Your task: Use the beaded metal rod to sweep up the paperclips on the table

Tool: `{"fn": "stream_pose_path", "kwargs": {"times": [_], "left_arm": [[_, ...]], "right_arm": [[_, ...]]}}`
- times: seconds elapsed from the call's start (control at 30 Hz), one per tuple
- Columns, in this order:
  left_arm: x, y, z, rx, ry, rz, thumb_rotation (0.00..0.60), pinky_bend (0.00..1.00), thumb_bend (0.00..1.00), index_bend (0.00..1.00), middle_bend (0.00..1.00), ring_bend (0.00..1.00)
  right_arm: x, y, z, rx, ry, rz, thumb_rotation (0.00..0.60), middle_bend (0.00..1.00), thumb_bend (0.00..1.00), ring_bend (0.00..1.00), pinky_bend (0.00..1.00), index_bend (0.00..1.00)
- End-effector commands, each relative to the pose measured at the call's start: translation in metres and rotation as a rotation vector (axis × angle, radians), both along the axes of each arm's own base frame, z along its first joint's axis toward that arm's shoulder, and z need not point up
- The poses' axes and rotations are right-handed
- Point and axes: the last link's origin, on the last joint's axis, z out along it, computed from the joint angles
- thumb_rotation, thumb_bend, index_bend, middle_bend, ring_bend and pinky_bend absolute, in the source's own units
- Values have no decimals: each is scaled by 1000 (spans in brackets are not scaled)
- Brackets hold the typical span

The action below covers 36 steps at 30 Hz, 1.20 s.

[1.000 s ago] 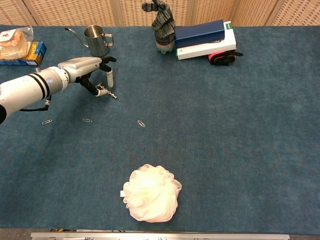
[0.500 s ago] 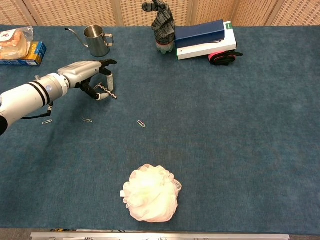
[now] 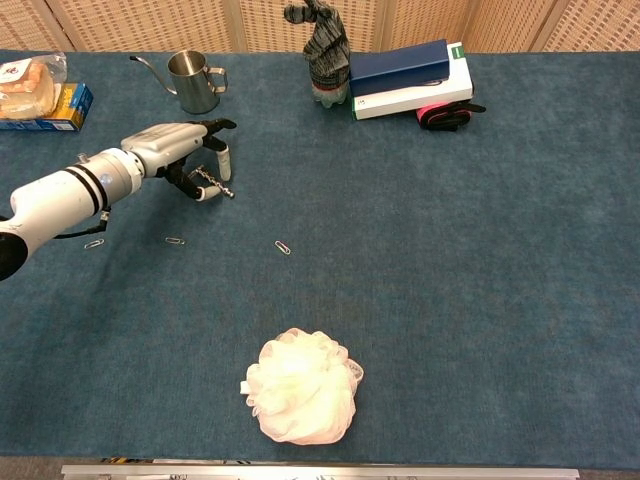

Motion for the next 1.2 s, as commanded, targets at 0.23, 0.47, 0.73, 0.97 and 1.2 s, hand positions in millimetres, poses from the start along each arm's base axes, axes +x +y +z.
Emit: {"fn": "stream_pose_path", "kwargs": {"times": [0.23,0.47,0.73,0.97,1.2], "left_arm": [[-3,1,-2,-5,19,-2,600,0,325,453,0,0],[-2,2,-3,-5,19,-3,600,0,324,457,0,0],[-2,3,-5,-9,29,-4,600,0,324,464,0,0],[-2,5,-6,-9,34,-4,600,0,324,465,0,0],[-5,5,-6,-11,42,2,600,0,324,470,0,0]], "right_arm": [[-1,-1,-2,5,-3,0,600,39,0,0,62,129],[-1,-1,-4,10,-5,-3,600,39,0,0,62,129],[-2,0,-5,13,-8,-5,600,39,0,0,62,129],[-2,-1,-7,19,-11,-5,600,39,0,0,62,129],[-3,-2,-9,28,-13,-6,600,39,0,0,62,129]]}}
